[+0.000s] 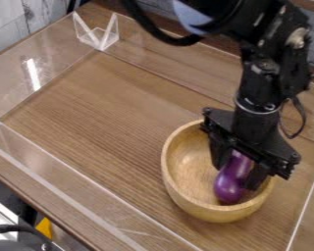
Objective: Put the purple eggplant in the brown bowl
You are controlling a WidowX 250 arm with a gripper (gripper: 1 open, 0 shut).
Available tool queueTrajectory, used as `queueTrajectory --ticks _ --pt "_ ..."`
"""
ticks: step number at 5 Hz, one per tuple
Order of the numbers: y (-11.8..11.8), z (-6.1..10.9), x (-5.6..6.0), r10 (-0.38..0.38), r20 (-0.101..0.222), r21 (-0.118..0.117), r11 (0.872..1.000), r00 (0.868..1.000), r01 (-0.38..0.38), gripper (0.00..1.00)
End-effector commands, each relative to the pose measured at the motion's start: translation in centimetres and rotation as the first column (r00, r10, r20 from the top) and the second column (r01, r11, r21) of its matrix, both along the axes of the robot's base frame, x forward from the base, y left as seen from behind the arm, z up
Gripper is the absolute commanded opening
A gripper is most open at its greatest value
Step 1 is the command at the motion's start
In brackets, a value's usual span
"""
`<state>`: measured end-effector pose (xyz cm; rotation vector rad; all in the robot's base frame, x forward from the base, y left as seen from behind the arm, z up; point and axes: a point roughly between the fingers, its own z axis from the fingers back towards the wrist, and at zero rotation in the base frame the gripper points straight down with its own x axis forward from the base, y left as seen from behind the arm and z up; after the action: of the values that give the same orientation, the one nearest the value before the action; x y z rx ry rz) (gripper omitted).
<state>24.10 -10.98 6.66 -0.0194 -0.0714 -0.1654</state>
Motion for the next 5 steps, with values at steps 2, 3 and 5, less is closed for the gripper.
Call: queueTrajectory --ticks 2,3,5 --pt "0.3 3.0 0.3 -0.174 0.05 -0.03 0.984 0.984 0.176 1.0" --pt "0.7 2.5 -0.1 -0.152 0.042 -0.029 0.988 0.987 0.153 1.0" --pt "1.3 2.4 -0.4 -0.083 0.037 -0.03 0.996 0.996 0.084 1.0"
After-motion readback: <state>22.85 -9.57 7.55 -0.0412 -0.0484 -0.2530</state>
